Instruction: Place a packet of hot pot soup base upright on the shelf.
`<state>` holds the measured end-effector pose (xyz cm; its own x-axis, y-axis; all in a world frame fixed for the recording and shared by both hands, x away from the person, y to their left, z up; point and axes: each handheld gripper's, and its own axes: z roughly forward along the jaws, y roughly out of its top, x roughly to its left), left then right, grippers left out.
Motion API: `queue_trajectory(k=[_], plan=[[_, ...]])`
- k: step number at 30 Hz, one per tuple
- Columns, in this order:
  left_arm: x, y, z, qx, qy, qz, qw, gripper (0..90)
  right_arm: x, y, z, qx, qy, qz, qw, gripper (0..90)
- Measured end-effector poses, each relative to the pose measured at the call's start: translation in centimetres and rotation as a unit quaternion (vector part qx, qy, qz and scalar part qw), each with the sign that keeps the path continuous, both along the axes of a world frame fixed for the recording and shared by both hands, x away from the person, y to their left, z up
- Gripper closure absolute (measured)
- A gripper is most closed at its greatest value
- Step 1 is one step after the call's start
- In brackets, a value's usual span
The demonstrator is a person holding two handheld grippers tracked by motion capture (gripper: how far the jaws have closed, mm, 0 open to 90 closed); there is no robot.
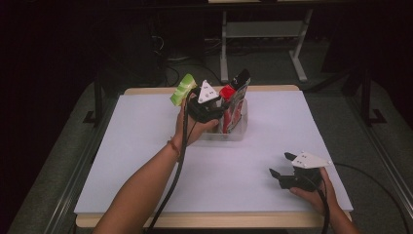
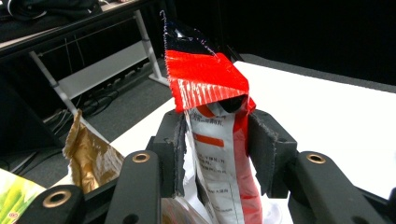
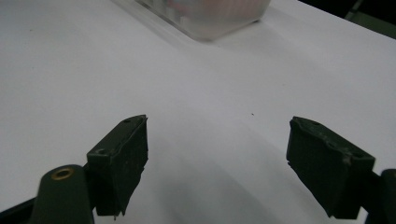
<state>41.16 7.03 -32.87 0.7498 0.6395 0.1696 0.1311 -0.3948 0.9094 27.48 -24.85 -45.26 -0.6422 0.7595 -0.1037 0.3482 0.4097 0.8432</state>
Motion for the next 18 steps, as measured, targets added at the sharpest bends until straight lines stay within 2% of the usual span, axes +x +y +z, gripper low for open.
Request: queue_trajectory(k=[6,8,12,14,16,18], plan=[[-0.6,0.5,0.1,0.018,-0.007,-0.008,0.9998,55.7,0.0,0.0,0.0,0.000,-0.001,0.001,1.0000,20.1],[-0.8,0.7,0.0,0.015,-0.002,-0.010,0.9998,54.2,0.0,0.0,0.0,0.000,-0.001,0.001,1.0000,20.2],[-1.5,1.2,-0.2,0.018,-0.002,-0.022,0.9996,51.7,0.0,0.0,0.0,0.000,0.000,0.000,1.0000,20.3],[-1.8,1.4,-0.2,0.024,-0.005,-0.031,0.9992,50.8,0.0,0.0,0.0,0.000,0.000,0.001,1.0000,20.3],[-2.2,1.7,-0.3,0.031,-0.016,-0.028,0.9990,49.1,0.0,0.0,0.0,0.000,0.000,0.001,1.0000,20.3],[-2.4,2.1,-0.5,0.030,-0.011,-0.032,0.9990,47.7,0.0,0.0,0.0,0.000,0.000,0.002,1.0000,20.3]])
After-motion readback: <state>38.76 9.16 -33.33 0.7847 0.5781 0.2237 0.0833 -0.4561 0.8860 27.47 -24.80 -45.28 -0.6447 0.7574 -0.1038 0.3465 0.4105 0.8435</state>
